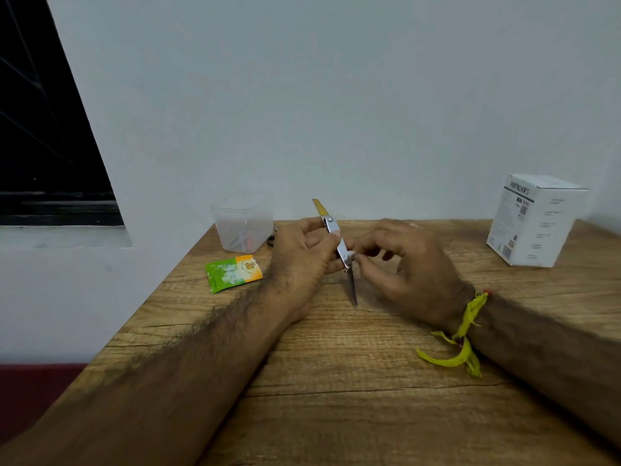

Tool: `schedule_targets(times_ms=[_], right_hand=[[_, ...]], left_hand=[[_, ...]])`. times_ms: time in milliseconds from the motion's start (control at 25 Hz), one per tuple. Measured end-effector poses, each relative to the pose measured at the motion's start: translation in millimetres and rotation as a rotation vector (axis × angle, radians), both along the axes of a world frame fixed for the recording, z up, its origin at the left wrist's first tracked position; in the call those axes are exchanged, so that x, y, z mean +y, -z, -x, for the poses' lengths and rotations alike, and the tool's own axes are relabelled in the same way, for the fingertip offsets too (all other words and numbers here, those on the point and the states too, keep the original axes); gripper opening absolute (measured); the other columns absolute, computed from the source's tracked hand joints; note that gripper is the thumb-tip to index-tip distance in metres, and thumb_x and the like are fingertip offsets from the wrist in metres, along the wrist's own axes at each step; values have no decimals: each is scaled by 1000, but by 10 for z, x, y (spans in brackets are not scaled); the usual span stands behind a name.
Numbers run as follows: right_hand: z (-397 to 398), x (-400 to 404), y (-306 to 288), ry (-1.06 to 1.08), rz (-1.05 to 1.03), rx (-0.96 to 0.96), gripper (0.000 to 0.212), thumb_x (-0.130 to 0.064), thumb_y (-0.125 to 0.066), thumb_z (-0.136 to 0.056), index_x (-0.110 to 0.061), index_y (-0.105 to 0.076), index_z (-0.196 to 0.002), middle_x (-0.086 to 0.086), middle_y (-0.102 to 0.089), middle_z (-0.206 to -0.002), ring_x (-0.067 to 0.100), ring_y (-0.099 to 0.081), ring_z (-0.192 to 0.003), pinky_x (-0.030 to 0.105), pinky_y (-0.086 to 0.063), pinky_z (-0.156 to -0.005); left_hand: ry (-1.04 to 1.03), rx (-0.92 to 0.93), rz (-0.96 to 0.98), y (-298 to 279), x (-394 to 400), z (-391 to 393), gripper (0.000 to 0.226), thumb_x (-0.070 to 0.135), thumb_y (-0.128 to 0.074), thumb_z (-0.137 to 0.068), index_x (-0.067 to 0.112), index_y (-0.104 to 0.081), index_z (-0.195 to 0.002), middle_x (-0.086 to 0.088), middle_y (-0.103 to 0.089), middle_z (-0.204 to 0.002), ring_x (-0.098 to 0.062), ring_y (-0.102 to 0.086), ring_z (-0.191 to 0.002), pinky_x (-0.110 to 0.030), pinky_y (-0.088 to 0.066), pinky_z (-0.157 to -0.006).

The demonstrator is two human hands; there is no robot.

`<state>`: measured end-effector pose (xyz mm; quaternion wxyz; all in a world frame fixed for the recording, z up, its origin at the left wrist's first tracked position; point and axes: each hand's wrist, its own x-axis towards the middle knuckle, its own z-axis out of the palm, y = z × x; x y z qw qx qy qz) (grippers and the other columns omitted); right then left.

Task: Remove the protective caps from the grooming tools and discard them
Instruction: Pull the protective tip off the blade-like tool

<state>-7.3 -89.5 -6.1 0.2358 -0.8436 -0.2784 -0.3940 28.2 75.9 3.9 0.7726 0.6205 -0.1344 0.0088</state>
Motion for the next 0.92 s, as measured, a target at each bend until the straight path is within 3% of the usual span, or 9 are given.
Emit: schedule_targets(times_ms=[160,440,600,720,920], right_hand=[[14,-32,2,7,16,-38,9,-8,-74,-84,-16,-74,-87,-4,-68,-83,11,-60,-77,35,-50,-66],[7,-7,26,19,228,-74,6,-17,-72,-86,-15,-74,-91,-5,-72,-98,19,-68,-89,40,-54,-73],[20,-11,36,36,292,-85,9,-19,-71,-86,-16,-74,-94,-5,-73,-107,17,-68,-98,33,-53,-79],[8,-19,21,38,280,-80,12,-17,-72,-86,-18,-74,-97,-7,-71,-103,15,-64,-93,26,-46,-80],[10,-21,22,37,312,-51,13,-20,-67,-90,-17,-74,-99,-4,-72,-115,21,-68,-101,39,-54,-82]], left_hand=[[-25,49,-10,-16,6,1,38,7,-62,-97,4,-52,-134,-16,-76,-97,-30,-76,-71,-44,-63,-62],[-44,31,-18,-6,15,-10,35,7,-63,-97,3,-56,-131,-16,-76,-94,-19,-75,-62,-31,-59,-52],[-49,21,-33,-5,21,10,36,8,-63,-97,3,-56,-131,-15,-76,-92,-21,-75,-63,-31,-58,-51],[-57,21,-41,-14,27,14,37,7,-63,-97,3,-55,-132,-13,-76,-90,-18,-73,-58,-28,-57,-48],[-50,8,-29,-9,19,19,34,4,-62,-97,1,-55,-130,-11,-76,-86,-19,-73,-57,-28,-56,-47]])
